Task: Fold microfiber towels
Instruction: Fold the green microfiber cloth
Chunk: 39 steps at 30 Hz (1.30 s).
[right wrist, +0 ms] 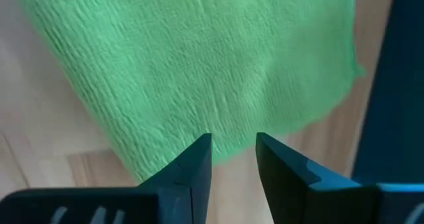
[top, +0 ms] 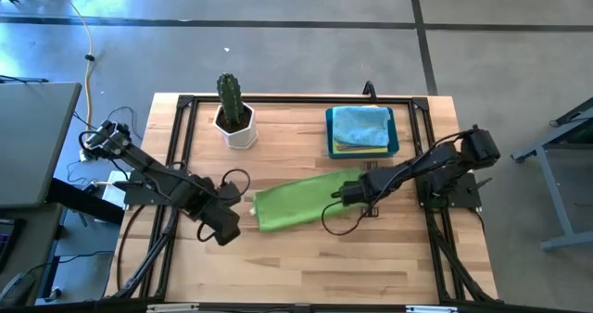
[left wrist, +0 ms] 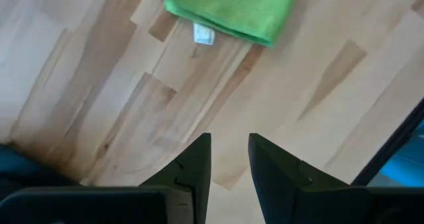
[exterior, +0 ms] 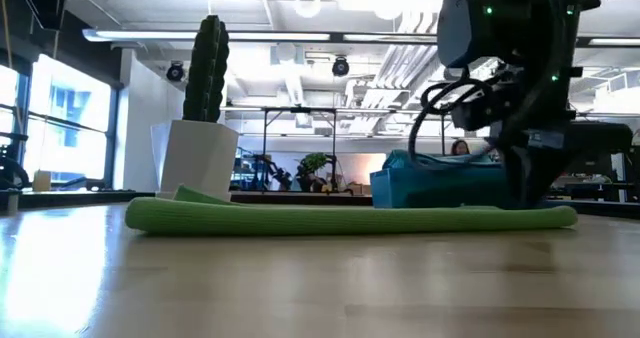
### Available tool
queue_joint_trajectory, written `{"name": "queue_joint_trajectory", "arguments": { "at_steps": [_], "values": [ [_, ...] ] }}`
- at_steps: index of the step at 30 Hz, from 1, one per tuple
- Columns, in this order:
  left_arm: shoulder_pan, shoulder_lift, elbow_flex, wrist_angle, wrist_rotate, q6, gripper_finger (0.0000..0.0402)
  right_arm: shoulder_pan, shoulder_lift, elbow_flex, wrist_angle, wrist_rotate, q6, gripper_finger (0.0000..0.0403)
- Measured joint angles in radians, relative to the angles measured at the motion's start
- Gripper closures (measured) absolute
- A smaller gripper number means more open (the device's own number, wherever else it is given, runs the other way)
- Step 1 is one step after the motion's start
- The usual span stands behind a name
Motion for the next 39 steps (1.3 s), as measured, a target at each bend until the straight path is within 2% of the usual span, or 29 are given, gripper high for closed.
{"name": "queue_joint_trajectory", "arguments": {
  "at_steps": [6, 11, 15, 17, 21, 24, 26, 30, 34, 39],
  "values": [
    [-0.016, 0.004, 0.000, 0.028, -0.018, -0.025, 0.0311, -0.023, -0.064, 0.003, -0.089, -0.027, 0.069, 0.0291],
    [-0.015, 0.003, 0.000, 0.029, -0.050, 0.000, 0.0311, -0.057, -0.133, 0.004, -0.078, -0.154, 0.302, 0.0291],
    [-0.015, 0.003, 0.000, 0.040, -0.096, 0.068, 0.0311, -0.063, -0.152, 0.004, 0.042, -0.178, 0.445, 0.0291],
    [-0.015, 0.003, 0.000, 0.074, -0.128, 0.119, 0.0311, -0.056, -0.150, 0.004, 0.175, -0.184, 0.434, 0.0291],
    [-0.014, 0.003, 0.000, 0.147, -0.157, 0.234, 0.0311, -0.045, -0.133, 0.006, 0.546, -0.183, 0.313, 0.0291],
    [-0.015, 0.004, 0.000, 0.176, -0.157, 0.245, 0.0311, -0.046, -0.093, 0.009, 0.800, -0.176, 0.179, 0.0291],
    [-0.014, 0.004, 0.000, 0.206, -0.157, 0.225, 0.0311, -0.046, -0.053, 0.009, 0.918, -0.190, 0.146, 0.0290],
    [-0.024, 0.004, 0.000, 0.258, -0.156, 0.130, 0.0311, -0.043, -0.007, 0.009, 1.046, -0.242, 0.125, 0.0277],
    [-0.058, 0.004, 0.000, 0.282, -0.152, 0.041, 0.0311, -0.027, 0.020, 0.008, 1.066, -0.288, 0.080, 0.0249],
    [-0.099, 0.004, 0.000, 0.367, -0.152, -0.080, 0.0311, 0.012, 0.092, 0.008, 1.149, -0.291, 0.016, 0.0219]
  ]
}}
